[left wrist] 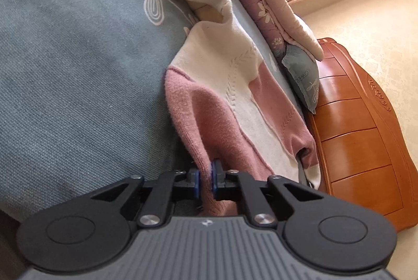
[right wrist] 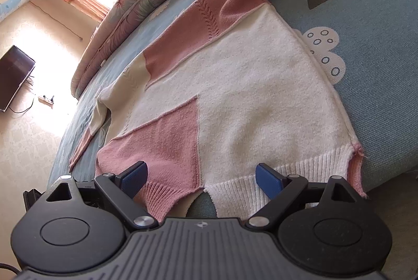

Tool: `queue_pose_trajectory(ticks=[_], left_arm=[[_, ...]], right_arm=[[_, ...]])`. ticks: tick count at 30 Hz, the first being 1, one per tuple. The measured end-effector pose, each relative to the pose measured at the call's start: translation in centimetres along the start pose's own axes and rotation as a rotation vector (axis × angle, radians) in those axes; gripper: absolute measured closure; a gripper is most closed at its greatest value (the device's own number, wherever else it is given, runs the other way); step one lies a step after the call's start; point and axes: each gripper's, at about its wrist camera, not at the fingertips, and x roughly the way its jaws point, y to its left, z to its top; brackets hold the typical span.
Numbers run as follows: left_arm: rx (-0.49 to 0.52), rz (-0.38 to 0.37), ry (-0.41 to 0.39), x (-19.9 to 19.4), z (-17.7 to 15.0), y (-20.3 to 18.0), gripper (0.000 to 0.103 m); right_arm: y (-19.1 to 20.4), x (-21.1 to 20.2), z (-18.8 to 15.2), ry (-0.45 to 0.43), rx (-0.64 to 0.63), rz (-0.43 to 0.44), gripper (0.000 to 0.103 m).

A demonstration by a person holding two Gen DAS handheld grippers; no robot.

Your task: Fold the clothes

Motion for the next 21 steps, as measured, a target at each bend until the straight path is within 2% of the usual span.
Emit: queue_pose_trajectory(ticks=[2,5,9,11,14,17,21], left_arm=[[0.064,-0.063,-0.018,-2.0,0.0,-1.5,0.097],[0.12,-0.094,-0.038,-5.1,0.7,-3.2,0.098],[0.153,-0.059,-0.07,-7.8,1.8,-3.7,0.098],[0.136,-0.005,-0.061,-7.6,2.0,-3.1,0.096],[0.059,0.059,-0.011,-6.4,1.7,-1.2,0.076],[0.016,0.064,0.029,-4.7,0.9,0.2,0.074],[-0.049,0.071,0.071,-2.1,0.3,1.9,0.063]], right_arm=[[-0.1,-0.3,0.1,-0.003,-0.004,-0.009,0.01],[-0.4,-0.8,0.4,-0.011,-0.004,-0.019,0.01],[-0.5,-1.0,0.7,-0.023,-0.014,-0.038,0.01],[-0.5,-1.1,0.9,-0.03,-0.022,-0.05,0.01],[-0.5,-1.2,0.9,-0.032,-0.022,-0.048,0.01],[-0.7,-1.3,0.8,-0.032,-0.022,-0.055,0.01],[-1.0,-1.4,0.6,-0.034,-0.011,-0.061,0.01]])
